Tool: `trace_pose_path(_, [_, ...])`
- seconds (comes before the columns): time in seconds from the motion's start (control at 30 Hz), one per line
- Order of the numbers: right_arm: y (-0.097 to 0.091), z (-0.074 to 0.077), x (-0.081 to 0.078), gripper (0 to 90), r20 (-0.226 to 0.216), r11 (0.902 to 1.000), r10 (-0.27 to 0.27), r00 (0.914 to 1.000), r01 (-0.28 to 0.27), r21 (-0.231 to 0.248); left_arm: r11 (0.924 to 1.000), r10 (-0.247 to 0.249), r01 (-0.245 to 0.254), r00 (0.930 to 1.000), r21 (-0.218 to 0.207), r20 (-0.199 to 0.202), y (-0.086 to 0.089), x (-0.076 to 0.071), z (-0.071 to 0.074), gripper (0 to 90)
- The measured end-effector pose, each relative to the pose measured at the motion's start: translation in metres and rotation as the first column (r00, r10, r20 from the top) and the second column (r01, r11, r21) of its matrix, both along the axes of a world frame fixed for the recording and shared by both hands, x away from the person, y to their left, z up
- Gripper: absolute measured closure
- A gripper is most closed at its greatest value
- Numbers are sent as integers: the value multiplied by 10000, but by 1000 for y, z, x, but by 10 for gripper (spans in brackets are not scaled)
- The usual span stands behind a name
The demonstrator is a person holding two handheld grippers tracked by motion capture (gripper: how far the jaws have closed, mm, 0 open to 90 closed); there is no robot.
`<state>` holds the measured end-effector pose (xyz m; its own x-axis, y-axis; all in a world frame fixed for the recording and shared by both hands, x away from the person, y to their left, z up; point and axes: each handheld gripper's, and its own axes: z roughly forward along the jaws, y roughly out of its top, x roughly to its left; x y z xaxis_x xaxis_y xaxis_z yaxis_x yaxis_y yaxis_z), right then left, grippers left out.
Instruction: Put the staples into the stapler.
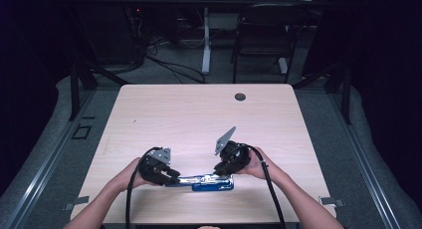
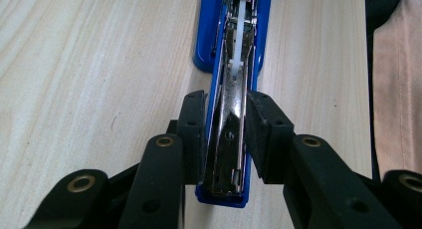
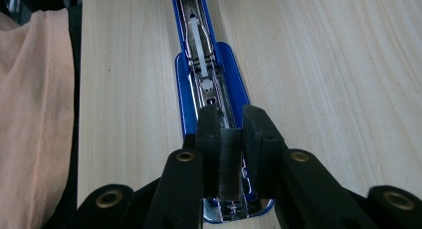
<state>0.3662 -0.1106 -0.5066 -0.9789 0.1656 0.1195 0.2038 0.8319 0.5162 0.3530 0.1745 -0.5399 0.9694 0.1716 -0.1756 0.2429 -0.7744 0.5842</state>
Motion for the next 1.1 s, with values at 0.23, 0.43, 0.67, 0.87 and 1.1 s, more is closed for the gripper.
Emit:
trace_pose_path(0.23, [3,-7,1,787,-145,9999,91,9999,-91,51,10000,-8,8,10000,15,-11,0,0,0,699])
trace_pose_path(0.43, [6,-9,0,787,-166,9996,291,9994,-291,-16,9997,15,-17,9999,235,107,1,0,1,699])
trace_pose_path(0.67, [6,-12,0,787,-170,9993,379,9991,-380,-9,9997,34,-36,9999,227,112,1,0,1,699])
trace_pose_path(0.87, [6,-11,-1,787,-161,9994,335,9993,-333,98,9998,-18,18,10000,188,35,-1,2,1,699])
trace_pose_path(1.1, [4,-8,1,787,-138,9989,399,9991,-395,266,9998,6,-7,10000,188,35,-1,1,1,698])
